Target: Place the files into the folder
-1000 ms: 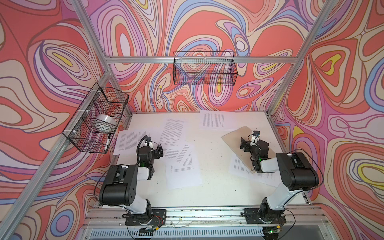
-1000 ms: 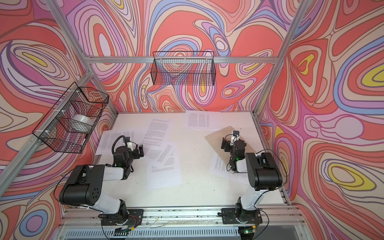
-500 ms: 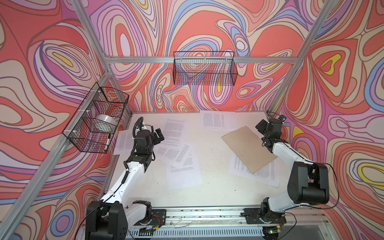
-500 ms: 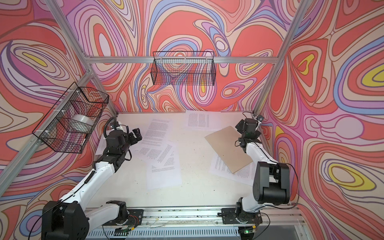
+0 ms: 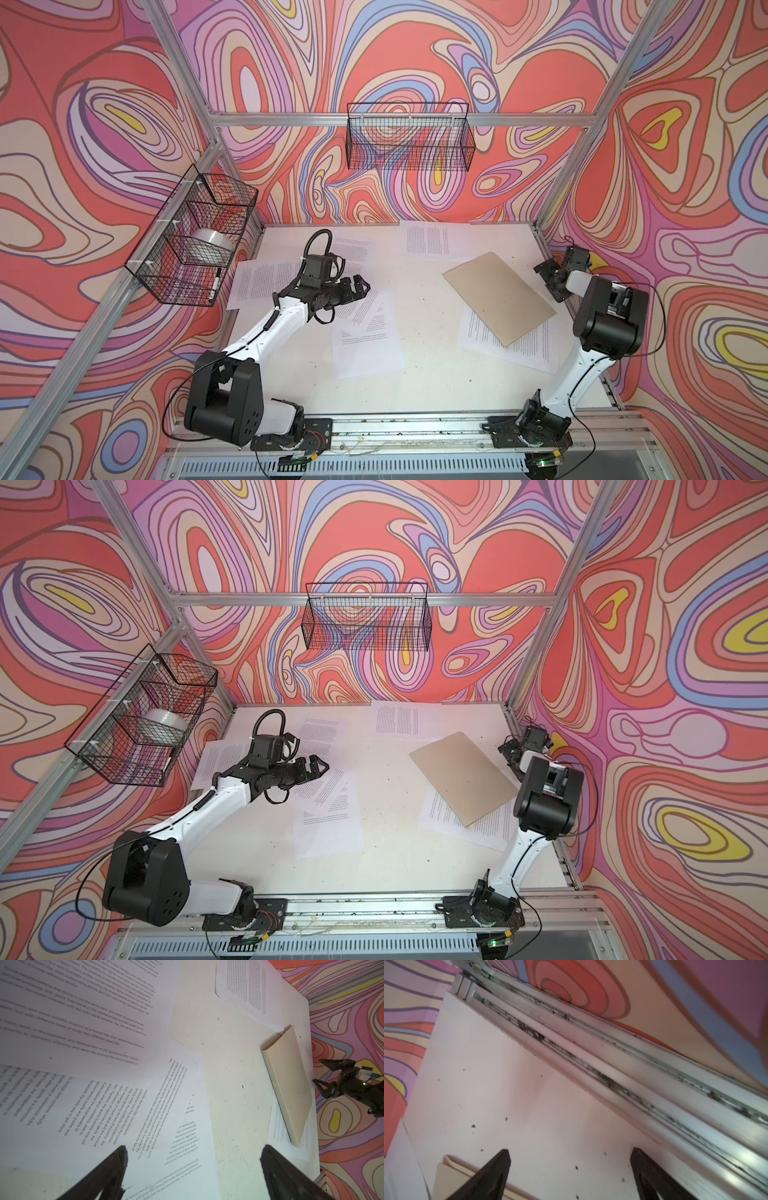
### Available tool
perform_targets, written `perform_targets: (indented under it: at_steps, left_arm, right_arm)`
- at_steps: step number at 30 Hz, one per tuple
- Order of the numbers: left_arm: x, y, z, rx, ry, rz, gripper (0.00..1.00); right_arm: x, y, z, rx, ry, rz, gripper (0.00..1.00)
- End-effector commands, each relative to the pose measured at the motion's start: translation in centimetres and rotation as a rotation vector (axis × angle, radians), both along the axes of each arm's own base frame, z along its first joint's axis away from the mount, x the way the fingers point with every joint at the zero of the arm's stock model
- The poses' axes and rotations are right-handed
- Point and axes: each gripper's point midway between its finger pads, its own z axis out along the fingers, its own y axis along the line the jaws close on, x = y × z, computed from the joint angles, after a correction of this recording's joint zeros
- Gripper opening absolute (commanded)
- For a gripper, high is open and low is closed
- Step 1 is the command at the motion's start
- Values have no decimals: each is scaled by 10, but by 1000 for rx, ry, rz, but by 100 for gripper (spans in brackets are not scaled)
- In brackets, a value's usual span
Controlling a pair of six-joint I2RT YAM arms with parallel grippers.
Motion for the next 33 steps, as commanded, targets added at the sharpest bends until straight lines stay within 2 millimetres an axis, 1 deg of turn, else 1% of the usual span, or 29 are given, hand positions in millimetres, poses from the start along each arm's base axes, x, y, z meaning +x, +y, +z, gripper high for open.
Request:
perform_targets:
  at_steps: [1, 4, 6, 8, 10, 13, 15, 18, 21, 23, 27, 30, 33]
  left_arm:
    - [-7, -9, 1, -36, 28, -33, 100]
    - [-6, -11, 7, -54, 11, -32, 100]
    - [-5, -11, 12, -58, 4, -27, 100]
    - [-3, -11, 17, -65, -6, -22, 100]
    - [-1, -12, 23, -73, -15, -22, 100]
    - [0, -13, 32, -85, -36, -19, 100]
    - [-1, -12, 36, -87, -34, -13, 100]
    - [-4, -14, 41, -90, -23, -29, 100]
    - [-8, -15, 47, -96, -22, -41, 100]
    - [-11, -15, 51, -98, -19, -46, 100]
    - [-16, -17, 60, -111, -26, -62, 100]
    - [-18, -18, 62, -112, -15, -77, 100]
    - [-19, -18, 60, -102, 3, -85, 100]
  right_arm:
    - [-10, 10, -22, 104, 117, 32, 95]
    - [-9, 24, -30, 189, 154, 74, 93]
    - [-12, 35, -35, 246, 172, 93, 93]
    - [-20, 44, -36, 281, 182, 98, 98]
    - [-30, 46, -37, 275, 214, 86, 98]
    - [-47, 51, -43, 289, 293, 70, 98]
    - [-56, 61, -46, 315, 329, 71, 98]
    - [-68, 75, -46, 354, 338, 58, 98]
    - [-79, 91, -46, 360, 368, 64, 98]
    - [-86, 108, -51, 377, 414, 79, 98]
    - [-95, 147, -62, 450, 459, 125, 98]
    - [-101, 190, -66, 469, 489, 210, 98]
    - [-112, 235, -68, 480, 506, 290, 98]
